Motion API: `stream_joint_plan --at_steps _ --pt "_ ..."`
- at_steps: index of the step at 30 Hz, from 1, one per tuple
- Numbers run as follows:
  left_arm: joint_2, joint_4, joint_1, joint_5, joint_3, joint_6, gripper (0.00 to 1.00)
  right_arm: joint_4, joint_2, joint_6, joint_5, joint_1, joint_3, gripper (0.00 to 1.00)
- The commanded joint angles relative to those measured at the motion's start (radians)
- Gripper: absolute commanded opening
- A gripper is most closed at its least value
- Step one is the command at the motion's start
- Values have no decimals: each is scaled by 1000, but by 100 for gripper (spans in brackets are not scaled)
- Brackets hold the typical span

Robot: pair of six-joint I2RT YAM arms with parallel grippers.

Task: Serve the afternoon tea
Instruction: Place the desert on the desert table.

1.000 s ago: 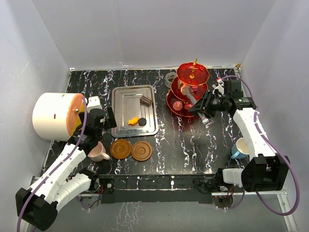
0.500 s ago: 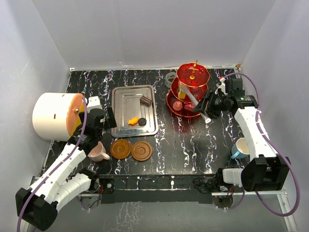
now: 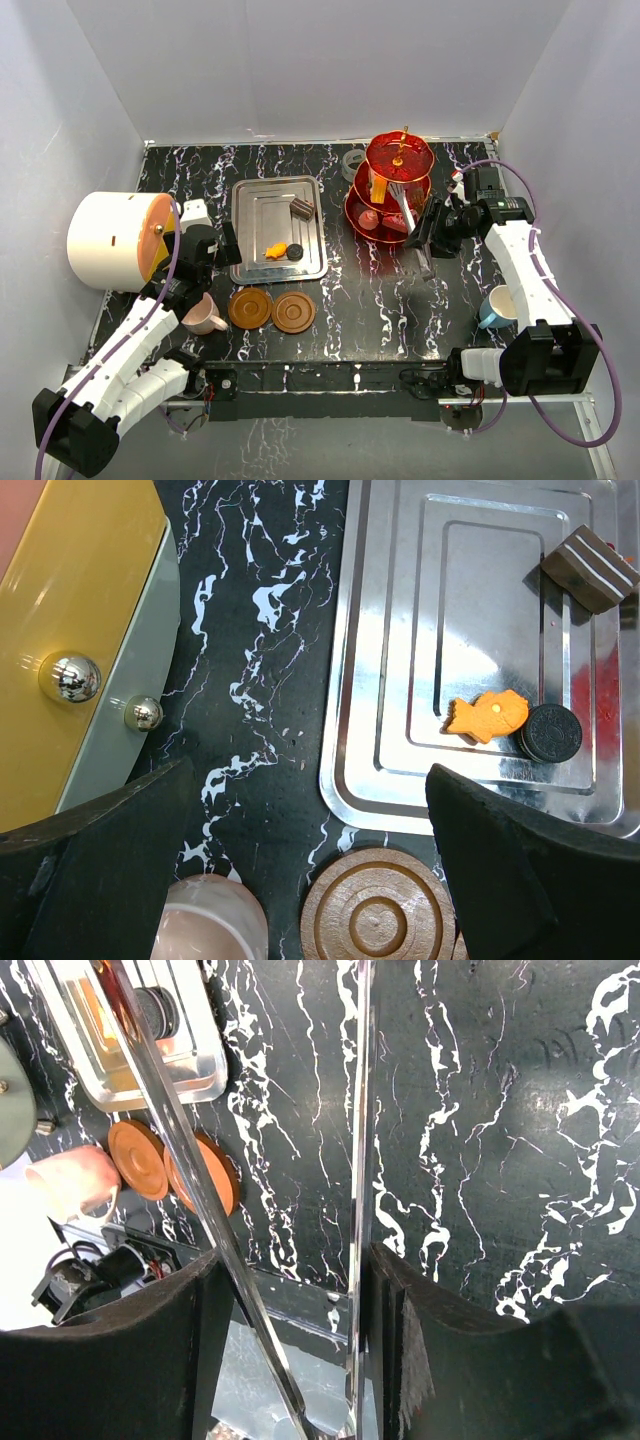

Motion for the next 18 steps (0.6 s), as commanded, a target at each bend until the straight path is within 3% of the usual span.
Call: stream_joint_plan --at_steps 1,9,18 --pt "-4 0 0 -2 12 7 99 -27 -34 -25 -12 -1 59 49" --pt "-1 2 0 8 12 7 99 -160 -37 -113 -75 0 90 45" --pt "-1 1 0 19 14 5 99 -180 -75 -160 -177 -1 93 44"
